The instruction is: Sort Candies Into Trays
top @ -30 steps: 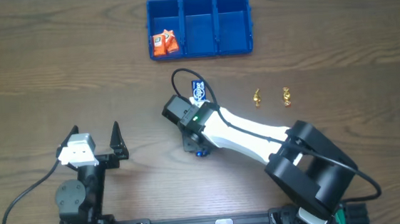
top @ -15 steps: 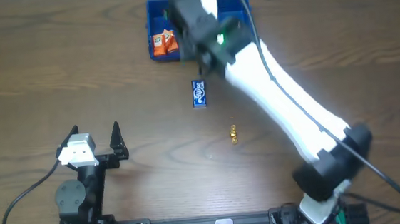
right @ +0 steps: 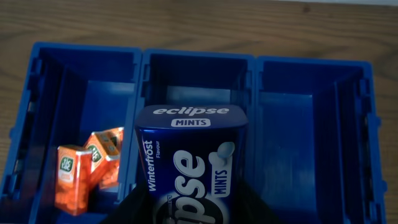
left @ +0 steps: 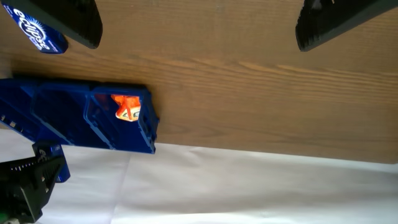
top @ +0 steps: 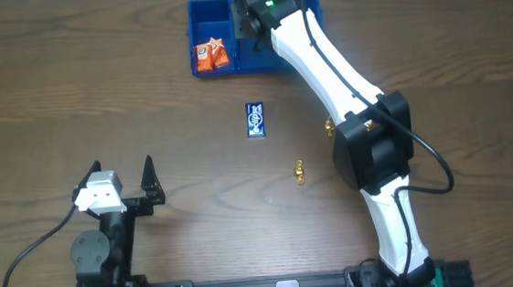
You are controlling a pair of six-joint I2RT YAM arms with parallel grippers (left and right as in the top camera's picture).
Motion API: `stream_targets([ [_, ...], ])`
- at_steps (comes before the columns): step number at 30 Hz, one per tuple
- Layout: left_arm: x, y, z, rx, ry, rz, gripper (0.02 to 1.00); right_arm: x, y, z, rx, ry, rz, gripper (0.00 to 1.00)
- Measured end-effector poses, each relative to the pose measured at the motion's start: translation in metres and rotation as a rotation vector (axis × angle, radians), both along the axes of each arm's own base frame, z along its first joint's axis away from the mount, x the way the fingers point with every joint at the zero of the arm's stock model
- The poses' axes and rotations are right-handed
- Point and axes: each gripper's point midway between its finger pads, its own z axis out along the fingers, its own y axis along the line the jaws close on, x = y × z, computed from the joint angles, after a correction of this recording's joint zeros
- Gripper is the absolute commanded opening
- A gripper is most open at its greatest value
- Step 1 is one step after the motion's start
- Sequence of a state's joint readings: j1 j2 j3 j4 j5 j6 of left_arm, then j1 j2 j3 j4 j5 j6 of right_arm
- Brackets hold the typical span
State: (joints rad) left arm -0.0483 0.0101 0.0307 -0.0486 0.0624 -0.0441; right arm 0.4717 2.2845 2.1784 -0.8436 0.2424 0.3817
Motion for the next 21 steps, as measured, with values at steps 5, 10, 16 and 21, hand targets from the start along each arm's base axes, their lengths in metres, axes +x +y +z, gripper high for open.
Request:
stream_targets([
  [5,0.0,0.0,0.0,0.0,0.0,0.0,0.996,0.002,0.002,0.002,0.007,-0.008,0.003,0.18],
  [10,0.0,0.0,0.0,0.0,0.0,0.0,0.998,0.001,0.006,0.002,0.021,-0.003,0.022,0.682],
  [16,0.0,0.0,0.0,0.0,0.0,0.0,0.998,0.0,0.009,0.003,0.035,0.001,0.034,0.816],
  [21,0.0,0.0,0.0,0.0,0.0,0.0,0.998,-0.033,0.008,0.003,-0.011,0.098,0.051,0.842],
])
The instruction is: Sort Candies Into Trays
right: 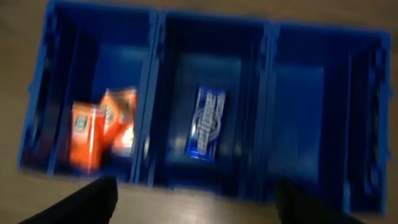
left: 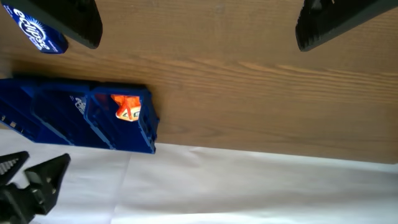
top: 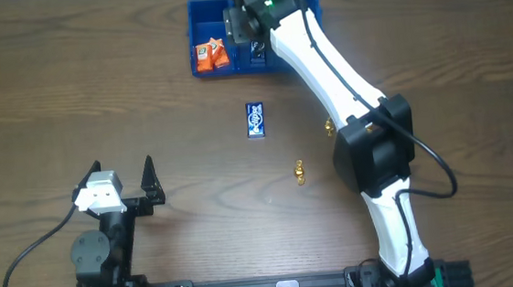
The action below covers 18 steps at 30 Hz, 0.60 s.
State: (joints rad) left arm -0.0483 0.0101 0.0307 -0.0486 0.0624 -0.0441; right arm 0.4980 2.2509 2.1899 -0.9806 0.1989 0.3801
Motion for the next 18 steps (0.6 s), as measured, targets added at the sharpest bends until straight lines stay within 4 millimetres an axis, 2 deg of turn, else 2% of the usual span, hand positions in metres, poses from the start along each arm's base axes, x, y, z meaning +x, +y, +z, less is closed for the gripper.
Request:
stream_targets([
  [1,0.0,0.0,0.0,0.0,0.0,0.0,0.998,-0.009,0.002,0.005,-0.006,0.012,0.004,0.842],
  [5,0.0,0.0,0.0,0.0,0.0,0.0,0.996,-0.069,0.019,0.04,-0.015,0.072,0.026,0.842],
  [7,0.0,0.0,0.0,0.0,0.0,0.0,0.998,-0.089,0.025,0.044,-0.008,0.092,0.023,0.842],
  [8,0.0,0.0,0.0,0.0,0.0,0.0,0.998,-0.097,0.027,0.04,-0.008,0.109,0.018,0.842],
  [11,0.0,0.0,0.0,0.0,0.0,0.0,0.998,-0.113,0.024,-0.013,-0.029,0.2,-0.014,0.842],
  [13,0.0,0.0,0.0,0.0,0.0,0.0,0.998,-0.125,0.021,-0.062,-0.042,0.278,-0.021,0.842],
  [14,0.0,0.0,0.0,0.0,0.0,0.0,0.996,-0.135,0.019,-0.092,-0.045,0.328,-0.022,0.842],
  [16,0.0,0.0,0.0,0.0,0.0,0.0,0.998,-0.149,0.015,-0.123,-0.048,0.383,-0.023,0.842],
  [18,0.0,0.0,0.0,0.0,0.0,0.0,0.998,-0.161,0.011,-0.139,-0.046,0.422,-0.026,0.84],
])
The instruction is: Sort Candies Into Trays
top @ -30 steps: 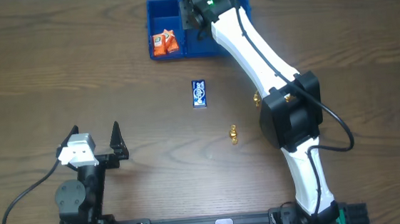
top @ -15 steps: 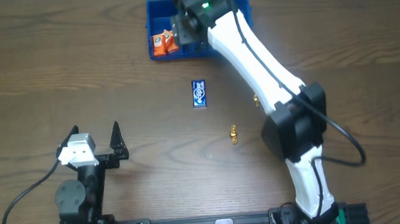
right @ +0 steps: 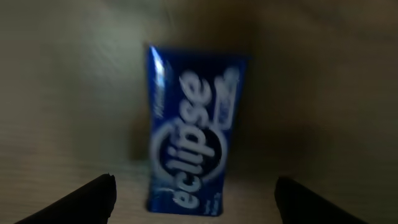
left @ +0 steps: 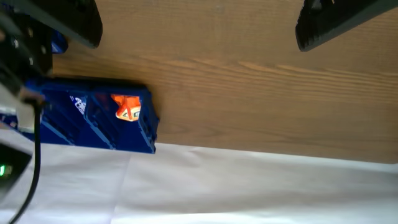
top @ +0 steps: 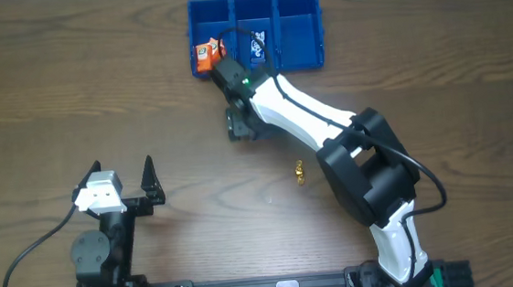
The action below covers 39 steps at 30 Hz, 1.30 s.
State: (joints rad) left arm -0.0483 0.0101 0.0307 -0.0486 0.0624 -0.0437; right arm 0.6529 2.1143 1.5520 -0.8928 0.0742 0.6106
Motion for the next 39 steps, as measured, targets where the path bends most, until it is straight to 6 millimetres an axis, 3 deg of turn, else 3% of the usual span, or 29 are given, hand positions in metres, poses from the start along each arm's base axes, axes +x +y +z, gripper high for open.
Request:
stream_targets([
  [10,0.0,0.0,0.0,0.0,0.0,0.0,0.998,0.005,0.008,-0.004,0.042,-0.015,-0.007,0.776],
  [14,0.0,0.0,0.0,0.0,0.0,0.0,0.996,0.009,0.007,-0.014,0.036,-0.014,-0.018,0.63],
  [18,0.0,0.0,0.0,0.0,0.0,0.0,0.996,0.011,0.007,-0.014,0.042,-0.021,-0.026,0.288],
  [27,0.0,0.0,0.0,0.0,0.0,0.0,0.996,0.008,0.006,-0.012,0.026,-0.019,-0.024,0.176],
  [29,0.0,0.0,0.0,0.0,0.0,0.0,0.996,0.004,0.004,-0.004,0.016,-0.025,-0.023,0.169],
  [32,0.0,0.0,0.0,0.0,0.0,0.0,0.998,0.006,0.004,0.045,0.05,-0.123,-0.021,0.141],
  [36,0.0,0.0,0.0,0.0,0.0,0.0,0.998,0.018,-0.004,0.162,0.136,-0.372,-0.043,0.139],
  [39,0.0,0.0,0.0,0.0,0.0,0.0,0.998,0.042,-0.006,0.224,0.178,-0.522,-0.049,0.139],
])
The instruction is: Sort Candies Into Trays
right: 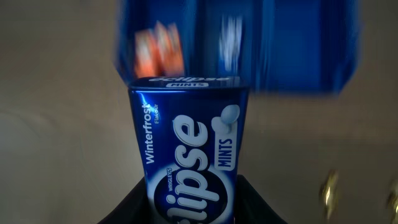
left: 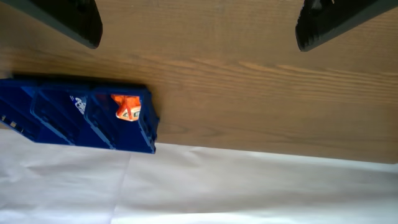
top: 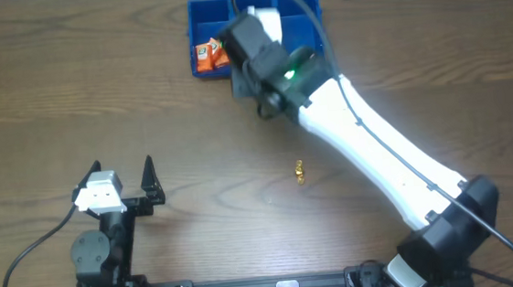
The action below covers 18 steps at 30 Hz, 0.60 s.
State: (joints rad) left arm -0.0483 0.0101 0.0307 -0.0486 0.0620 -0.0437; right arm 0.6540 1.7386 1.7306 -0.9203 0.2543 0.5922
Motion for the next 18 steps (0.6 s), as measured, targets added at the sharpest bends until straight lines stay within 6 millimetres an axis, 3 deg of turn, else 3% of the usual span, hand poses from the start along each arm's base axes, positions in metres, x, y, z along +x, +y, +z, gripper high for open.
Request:
stream_targets([
  [3,0.0,0.0,0.0,0.0,0.0,0.0,0.998,0.041,-0.008,0.035,-0.014,-0.101,-0.022,0.137],
  [5,0.0,0.0,0.0,0.0,0.0,0.0,0.998,0.073,-0.014,0.034,-0.045,-0.116,-0.039,0.134],
  [8,0.0,0.0,0.0,0.0,0.0,0.0,0.998,0.119,-0.017,0.008,-0.083,-0.1,-0.037,0.134],
  [10,0.0,0.0,0.0,0.0,0.0,0.0,0.998,0.134,-0.018,-0.015,-0.094,-0.073,-0.03,0.134],
  [15,0.0,0.0,0.0,0.0,0.0,0.0,0.998,0.153,-0.017,-0.083,-0.096,0.037,0.003,0.137],
  [18,0.0,0.0,0.0,0.0,0.0,0.0,0.998,0.154,-0.015,-0.106,-0.102,0.077,0.013,0.154],
])
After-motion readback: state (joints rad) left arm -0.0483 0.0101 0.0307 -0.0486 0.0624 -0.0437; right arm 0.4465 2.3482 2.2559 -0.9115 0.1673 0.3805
